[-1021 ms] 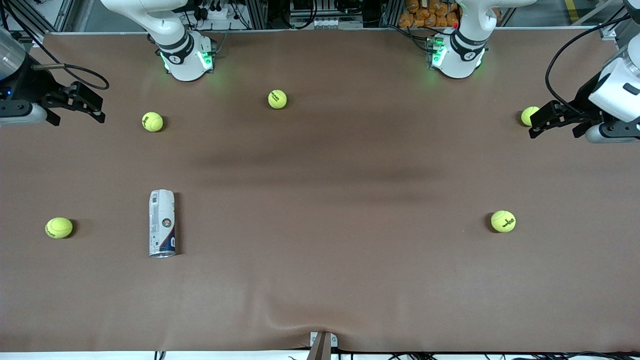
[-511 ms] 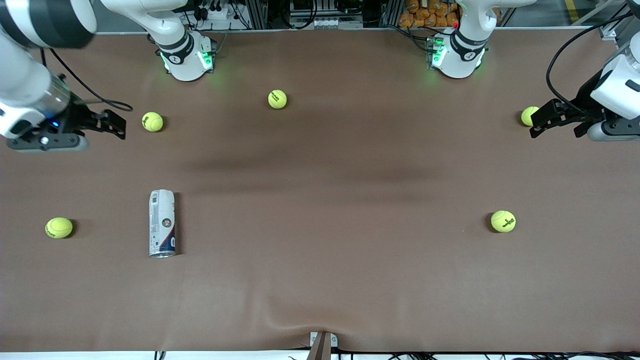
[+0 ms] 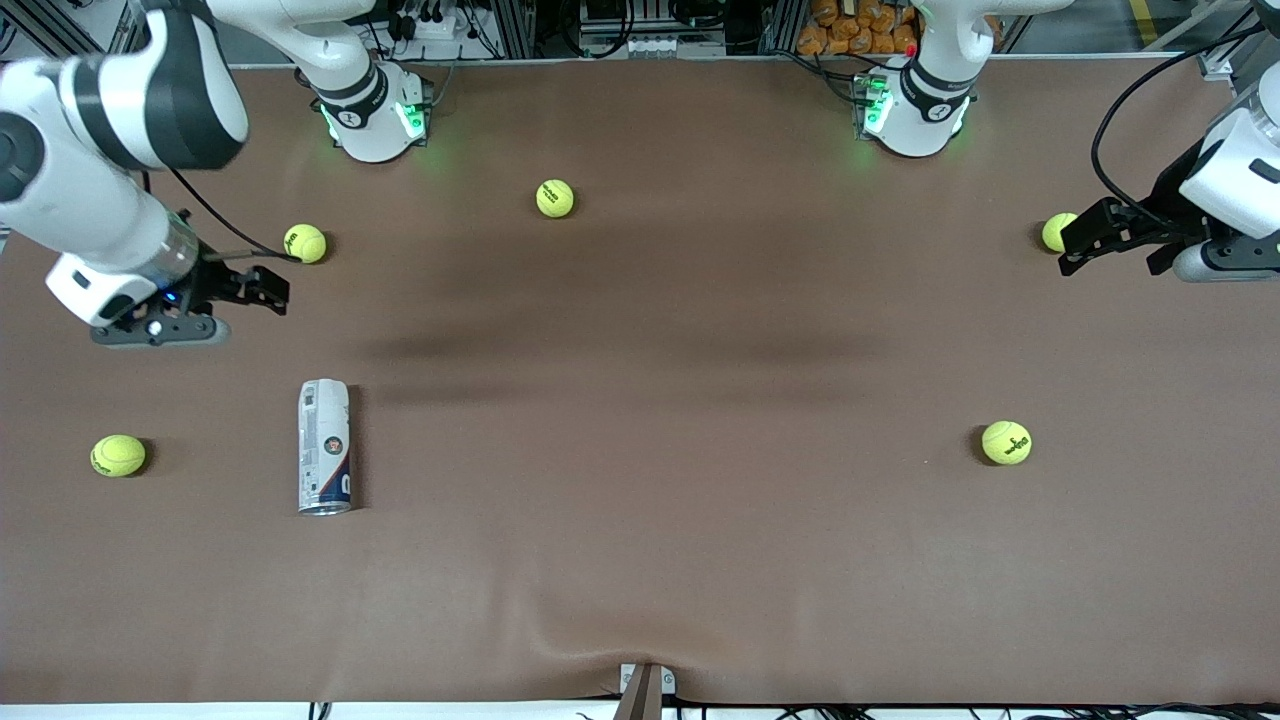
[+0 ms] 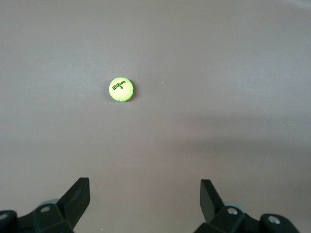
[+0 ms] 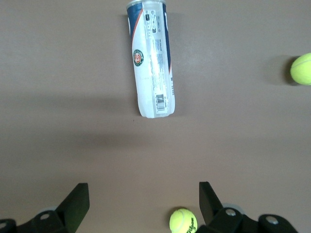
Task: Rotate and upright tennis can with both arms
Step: 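Reach the right gripper down over the lying tennis can, then grasp the can with the right gripper and carry it toward the table middle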
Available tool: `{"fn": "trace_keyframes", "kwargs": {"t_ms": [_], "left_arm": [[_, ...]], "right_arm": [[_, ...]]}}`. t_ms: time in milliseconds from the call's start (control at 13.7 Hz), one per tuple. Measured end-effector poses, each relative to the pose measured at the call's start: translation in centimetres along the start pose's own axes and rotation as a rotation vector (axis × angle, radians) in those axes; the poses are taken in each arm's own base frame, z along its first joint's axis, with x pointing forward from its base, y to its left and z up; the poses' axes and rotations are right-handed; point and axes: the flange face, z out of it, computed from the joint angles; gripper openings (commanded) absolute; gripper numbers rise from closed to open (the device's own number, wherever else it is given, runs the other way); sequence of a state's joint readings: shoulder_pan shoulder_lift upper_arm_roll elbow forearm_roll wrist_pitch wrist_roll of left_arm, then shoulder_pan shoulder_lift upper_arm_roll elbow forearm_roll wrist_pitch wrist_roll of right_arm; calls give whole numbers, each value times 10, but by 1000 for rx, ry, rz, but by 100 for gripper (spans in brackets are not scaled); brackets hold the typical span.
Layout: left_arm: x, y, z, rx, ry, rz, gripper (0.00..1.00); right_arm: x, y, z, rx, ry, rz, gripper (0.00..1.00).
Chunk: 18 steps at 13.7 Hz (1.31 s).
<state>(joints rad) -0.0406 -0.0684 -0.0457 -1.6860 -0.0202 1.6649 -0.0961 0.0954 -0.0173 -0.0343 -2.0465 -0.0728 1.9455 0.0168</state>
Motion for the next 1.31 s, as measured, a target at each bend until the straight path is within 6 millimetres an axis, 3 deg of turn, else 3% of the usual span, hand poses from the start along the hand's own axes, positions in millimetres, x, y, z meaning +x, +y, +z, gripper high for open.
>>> {"fn": "trace_keyframes", "kwargs": {"t_ms": [219, 657, 802, 1313], "left_arm": [[0, 0, 0, 0, 0, 0, 100], [0, 4, 0, 0, 1, 8, 100], [-1, 11, 0, -1, -1, 19, 100], [1, 13, 4, -1, -8, 21, 100]], "right_arm": [[16, -2, 39, 0, 0, 27, 100], [55, -9, 143, 0, 21, 53, 100], [62, -8, 168, -6, 31, 49, 100], [78, 5, 200, -27, 60, 43, 100]]}}
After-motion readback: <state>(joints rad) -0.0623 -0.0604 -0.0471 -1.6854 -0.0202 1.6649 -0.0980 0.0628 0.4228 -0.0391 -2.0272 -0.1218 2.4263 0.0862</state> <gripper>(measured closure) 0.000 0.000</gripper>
